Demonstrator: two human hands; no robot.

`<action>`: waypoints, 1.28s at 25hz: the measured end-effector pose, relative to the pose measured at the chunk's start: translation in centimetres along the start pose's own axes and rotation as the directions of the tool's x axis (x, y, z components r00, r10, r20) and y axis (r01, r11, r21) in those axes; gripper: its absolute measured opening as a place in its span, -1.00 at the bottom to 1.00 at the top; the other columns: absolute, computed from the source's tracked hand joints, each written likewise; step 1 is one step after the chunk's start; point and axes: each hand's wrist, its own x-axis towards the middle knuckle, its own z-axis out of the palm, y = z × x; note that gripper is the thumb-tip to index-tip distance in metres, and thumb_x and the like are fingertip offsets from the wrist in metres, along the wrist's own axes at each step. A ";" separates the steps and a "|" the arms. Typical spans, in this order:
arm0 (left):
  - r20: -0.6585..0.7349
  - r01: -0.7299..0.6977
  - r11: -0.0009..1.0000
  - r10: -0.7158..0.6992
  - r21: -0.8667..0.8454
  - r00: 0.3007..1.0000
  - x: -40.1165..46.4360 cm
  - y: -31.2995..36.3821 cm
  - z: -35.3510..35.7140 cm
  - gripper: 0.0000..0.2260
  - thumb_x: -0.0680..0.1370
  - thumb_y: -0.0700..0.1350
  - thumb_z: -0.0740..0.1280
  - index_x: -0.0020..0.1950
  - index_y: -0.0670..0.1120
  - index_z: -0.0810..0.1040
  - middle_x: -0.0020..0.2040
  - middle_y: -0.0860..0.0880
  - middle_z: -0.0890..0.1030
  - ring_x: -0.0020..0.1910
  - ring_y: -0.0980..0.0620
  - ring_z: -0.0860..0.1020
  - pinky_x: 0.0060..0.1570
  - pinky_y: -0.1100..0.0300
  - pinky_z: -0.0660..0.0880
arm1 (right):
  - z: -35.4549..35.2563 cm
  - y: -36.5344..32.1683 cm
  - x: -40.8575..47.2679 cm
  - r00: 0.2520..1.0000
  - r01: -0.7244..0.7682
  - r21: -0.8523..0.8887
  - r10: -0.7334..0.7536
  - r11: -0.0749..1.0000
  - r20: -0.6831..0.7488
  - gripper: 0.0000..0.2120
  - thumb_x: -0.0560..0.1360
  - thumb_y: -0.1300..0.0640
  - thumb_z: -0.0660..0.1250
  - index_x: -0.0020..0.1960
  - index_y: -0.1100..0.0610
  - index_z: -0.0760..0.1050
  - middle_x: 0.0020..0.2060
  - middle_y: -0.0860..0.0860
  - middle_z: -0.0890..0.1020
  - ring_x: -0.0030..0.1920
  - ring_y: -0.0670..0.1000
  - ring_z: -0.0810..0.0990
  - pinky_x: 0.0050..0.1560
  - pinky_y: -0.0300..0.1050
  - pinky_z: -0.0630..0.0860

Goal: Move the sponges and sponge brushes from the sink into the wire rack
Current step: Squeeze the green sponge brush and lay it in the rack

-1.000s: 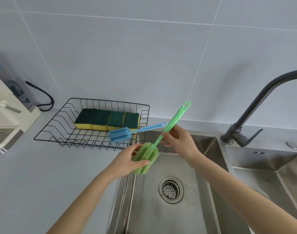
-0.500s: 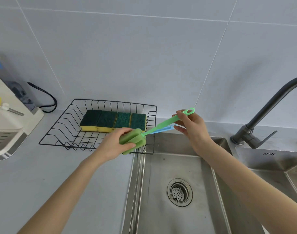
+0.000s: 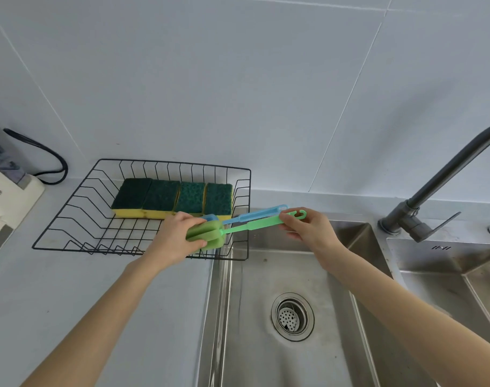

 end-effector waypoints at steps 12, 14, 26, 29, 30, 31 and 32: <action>0.047 0.048 0.997 -0.051 0.063 0.998 0.8 -0.3 -0.1 -0.68 0.42 -0.08 0.39 0.16 -0.06 0.52 0.10 -0.08 0.57 -0.01 -0.03 0.49 -0.07 0.17 0.33 | 0.9 0.4 0.5 0.999 -0.049 -0.057 0.048 0.997 -0.007 -0.74 0.44 0.18 0.38 0.10 0.24 0.53 -0.16 0.11 0.67 -0.37 -0.19 0.66 -0.29 -0.39 0.60; 0.023 0.039 0.997 -0.041 0.063 0.999 0.8 -0.4 -0.5 -0.70 0.42 -0.08 0.39 0.14 -0.07 0.53 0.07 -0.08 0.58 -0.05 0.01 0.47 -0.09 0.17 0.34 | 0.8 0.2 0.6 0.999 -0.051 -0.028 0.051 0.998 0.004 -0.75 0.44 0.18 0.38 0.09 0.25 0.53 -0.18 0.10 0.67 -0.38 -0.19 0.66 -0.28 -0.39 0.60; -0.121 0.017 0.999 -0.012 0.040 0.993 0.0 0.1 -1.8 -0.70 0.42 -0.11 0.35 0.15 -0.04 0.54 0.07 -0.08 0.55 0.01 -0.08 0.50 -0.04 0.01 0.46 | 1.3 0.3 0.4 1.000 -0.009 0.152 0.009 0.988 0.002 -0.94 0.47 0.21 0.33 -0.18 0.13 0.54 -0.33 0.03 0.67 -0.37 -0.18 0.67 -0.28 -0.39 0.59; -0.091 0.029 0.998 -0.024 0.052 0.996 0.0 -0.3 -2.0 -0.68 0.42 -0.11 0.35 0.17 -0.07 0.53 0.09 -0.10 0.55 0.02 -0.07 0.50 -0.03 0.05 0.44 | 1.7 0.4 0.6 1.000 -0.006 0.133 0.004 0.991 0.014 -0.94 0.47 0.20 0.33 -0.18 0.12 0.54 -0.36 0.00 0.67 -0.37 -0.18 0.67 -0.29 -0.39 0.59; -0.068 0.036 0.997 -0.032 0.062 0.997 0.0 -0.4 -1.8 -0.68 0.43 -0.11 0.35 0.18 -0.07 0.52 0.10 -0.09 0.55 0.02 -0.06 0.51 -0.04 0.07 0.43 | 1.9 0.5 0.7 1.000 -0.006 0.116 0.004 0.993 0.016 -0.93 0.48 0.20 0.33 -0.19 0.11 0.54 -0.36 -0.01 0.67 -0.37 -0.19 0.66 -0.29 -0.39 0.59; -0.047 0.041 0.997 -0.037 0.072 0.998 0.1 -0.6 -1.7 -0.68 0.43 -0.10 0.35 0.18 -0.07 0.51 0.11 -0.09 0.55 0.03 -0.06 0.51 -0.05 0.11 0.41 | 2.0 0.7 0.7 1.000 -0.008 0.100 0.007 0.995 0.014 -0.93 0.48 0.20 0.33 -0.19 0.10 0.54 -0.36 -0.01 0.66 -0.38 -0.19 0.66 -0.29 -0.39 0.59; -0.026 0.045 0.996 -0.043 0.080 0.999 0.1 -0.7 -1.5 -0.68 0.44 -0.10 0.35 0.18 -0.08 0.51 0.11 -0.08 0.55 0.04 -0.06 0.51 -0.05 0.13 0.39 | 2.0 1.0 0.8 1.000 -0.013 0.086 0.012 0.996 0.010 -0.93 0.47 0.19 0.33 -0.19 0.10 0.53 -0.36 -0.01 0.66 -0.39 -0.20 0.66 -0.28 -0.39 0.60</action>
